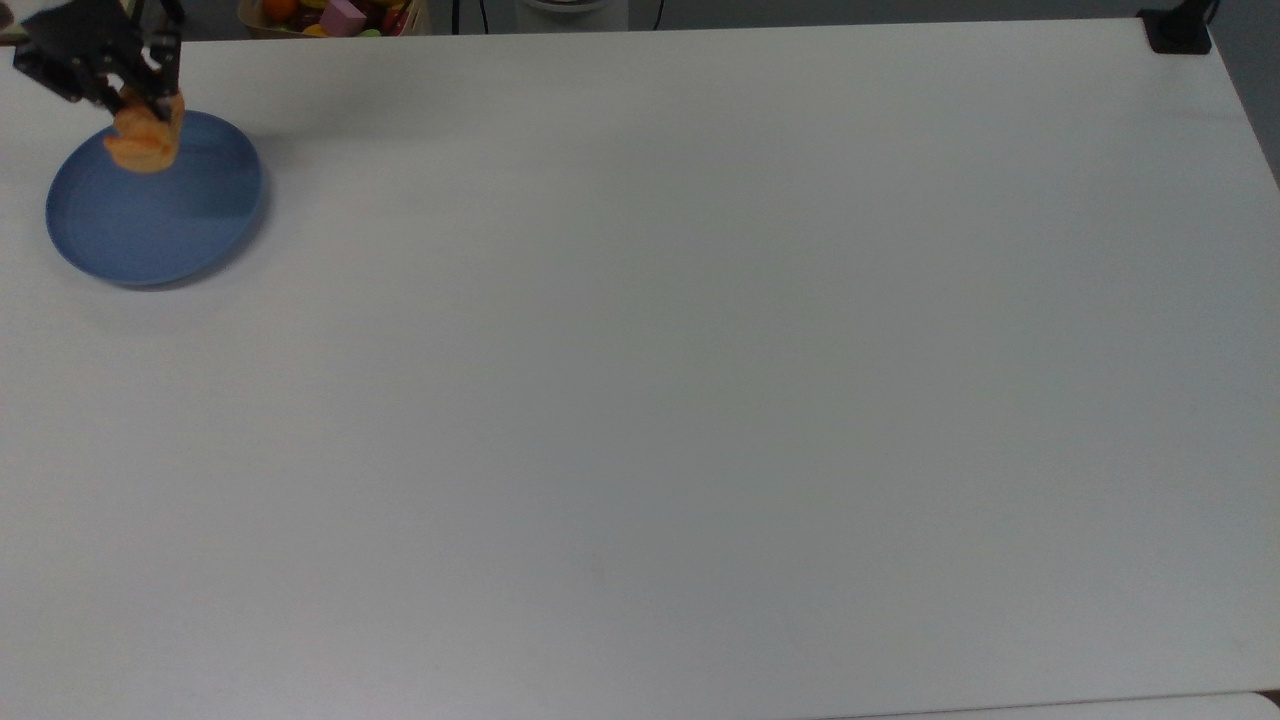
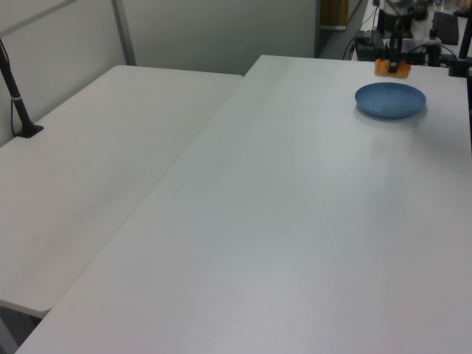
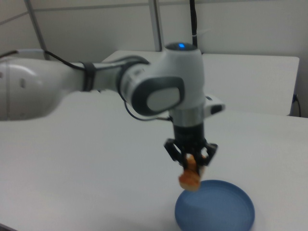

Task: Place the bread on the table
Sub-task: 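Carry the held bread roll away from the plate over the table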

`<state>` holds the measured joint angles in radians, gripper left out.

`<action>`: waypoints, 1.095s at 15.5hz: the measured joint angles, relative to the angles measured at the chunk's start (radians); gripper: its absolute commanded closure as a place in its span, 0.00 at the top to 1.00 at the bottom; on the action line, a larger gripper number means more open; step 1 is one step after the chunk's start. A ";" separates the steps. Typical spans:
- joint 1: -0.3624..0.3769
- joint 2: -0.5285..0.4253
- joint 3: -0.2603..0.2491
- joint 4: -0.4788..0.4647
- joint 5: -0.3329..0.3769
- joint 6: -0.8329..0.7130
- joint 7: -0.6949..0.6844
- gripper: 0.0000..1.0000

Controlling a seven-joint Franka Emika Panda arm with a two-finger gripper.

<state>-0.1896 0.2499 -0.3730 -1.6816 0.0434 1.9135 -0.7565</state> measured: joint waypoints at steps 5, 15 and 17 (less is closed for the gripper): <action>0.095 -0.158 0.005 -0.029 0.005 -0.203 0.028 0.35; 0.249 -0.288 0.154 -0.239 0.012 -0.252 0.276 0.35; 0.249 -0.287 0.197 -0.286 0.011 -0.250 0.298 0.36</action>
<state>0.0598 -0.0373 -0.1762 -1.9673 0.0548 1.6633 -0.4583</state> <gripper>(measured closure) 0.648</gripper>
